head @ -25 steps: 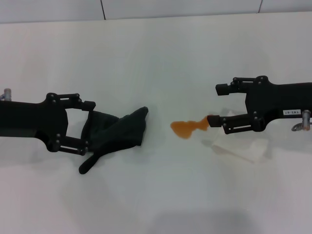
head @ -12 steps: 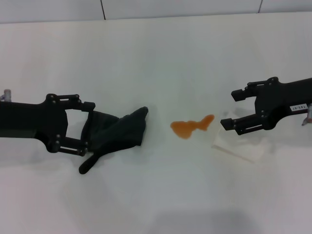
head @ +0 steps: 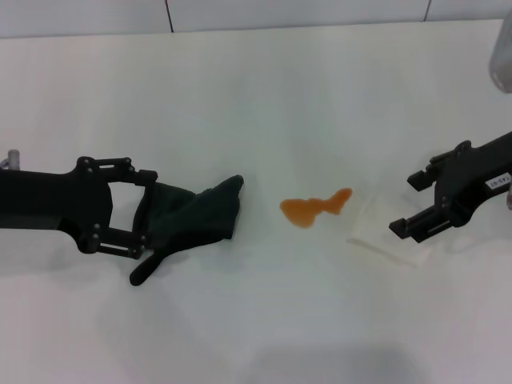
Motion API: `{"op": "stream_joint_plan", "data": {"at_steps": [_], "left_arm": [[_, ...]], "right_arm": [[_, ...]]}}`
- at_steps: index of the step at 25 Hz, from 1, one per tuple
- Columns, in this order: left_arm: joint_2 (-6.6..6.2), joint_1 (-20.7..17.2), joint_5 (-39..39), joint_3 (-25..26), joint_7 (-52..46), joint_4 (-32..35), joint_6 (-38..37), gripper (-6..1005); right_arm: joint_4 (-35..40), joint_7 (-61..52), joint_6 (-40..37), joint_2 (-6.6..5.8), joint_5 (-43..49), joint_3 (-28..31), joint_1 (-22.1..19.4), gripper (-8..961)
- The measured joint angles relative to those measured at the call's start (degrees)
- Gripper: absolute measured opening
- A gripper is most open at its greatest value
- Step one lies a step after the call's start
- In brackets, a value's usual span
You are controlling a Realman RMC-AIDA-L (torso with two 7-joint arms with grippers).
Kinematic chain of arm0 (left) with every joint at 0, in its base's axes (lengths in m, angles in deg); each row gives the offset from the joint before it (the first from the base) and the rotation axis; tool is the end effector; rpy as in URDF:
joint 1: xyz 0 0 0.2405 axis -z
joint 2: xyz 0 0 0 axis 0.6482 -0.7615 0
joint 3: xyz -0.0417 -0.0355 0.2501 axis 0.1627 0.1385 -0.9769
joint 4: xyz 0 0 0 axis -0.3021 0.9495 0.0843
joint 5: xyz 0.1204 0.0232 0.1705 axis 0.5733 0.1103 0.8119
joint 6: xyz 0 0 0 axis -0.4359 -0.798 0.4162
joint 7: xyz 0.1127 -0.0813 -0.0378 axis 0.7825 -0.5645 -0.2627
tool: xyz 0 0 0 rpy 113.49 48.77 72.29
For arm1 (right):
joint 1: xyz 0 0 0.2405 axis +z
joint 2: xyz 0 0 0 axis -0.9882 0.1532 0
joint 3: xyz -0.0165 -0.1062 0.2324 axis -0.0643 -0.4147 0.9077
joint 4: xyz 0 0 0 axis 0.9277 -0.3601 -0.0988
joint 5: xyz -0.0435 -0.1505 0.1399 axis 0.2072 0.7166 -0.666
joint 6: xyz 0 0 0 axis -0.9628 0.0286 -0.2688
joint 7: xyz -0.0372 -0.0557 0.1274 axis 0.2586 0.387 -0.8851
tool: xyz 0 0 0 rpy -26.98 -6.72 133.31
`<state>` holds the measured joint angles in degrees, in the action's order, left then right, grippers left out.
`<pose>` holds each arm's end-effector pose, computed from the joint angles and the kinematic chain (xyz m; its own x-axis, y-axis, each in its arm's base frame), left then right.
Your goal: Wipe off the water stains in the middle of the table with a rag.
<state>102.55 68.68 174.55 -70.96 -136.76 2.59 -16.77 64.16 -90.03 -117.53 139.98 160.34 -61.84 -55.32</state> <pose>-0.2664 0.3202 0.0343 0.9669 0.0956 0.2366 0.1347 -0.9787 -0.1550 0.1767 0.3256 0.0385 0.8963 -0.4300 0.1083 -0.3895 -0.8802 -0.2712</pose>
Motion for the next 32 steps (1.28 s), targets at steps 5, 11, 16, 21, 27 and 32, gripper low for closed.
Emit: {"op": "stream_joint_plan", "data": {"at_steps": [5, 11, 16, 21, 27, 32], "left_arm": [[0.17, 0.2, 0.0, 0.0, 0.47, 0.0, -0.03, 890], [0.13, 0.49, -0.01, -0.06, 0.62, 0.01, -0.12, 889], [0.02, 0.74, -0.01, -0.09, 0.65, 0.01, -0.14, 889], [-0.1, 0.93, -0.01, -0.03, 0.68, 0.01, -0.14, 889], [-0.1, 1.01, -0.01, 0.09, 0.78, 0.0, -0.06, 890], [-0.1, 1.0, -0.01, 0.16, 0.79, 0.01, 0.02, 889]], "right_arm": [[-0.03, -1.04, 1.3, 0.03, 2.9, -3.27, 0.81, 828], [-0.89, -1.16, 4.04, 0.09, 5.11, -5.6, 1.55, 828], [-1.37, -1.34, 4.52, 0.14, 5.4, -6.11, 1.93, 828], [-1.61, -2.34, 4.38, 0.16, 5.86, -6.36, 2.33, 828], [-1.68, -5.16, 3.99, 0.14, 7.5, -8.22, 2.97, 828], [-1.36, -6.38, 3.42, 0.13, 8.35, -9.27, 3.77, 827]]}}
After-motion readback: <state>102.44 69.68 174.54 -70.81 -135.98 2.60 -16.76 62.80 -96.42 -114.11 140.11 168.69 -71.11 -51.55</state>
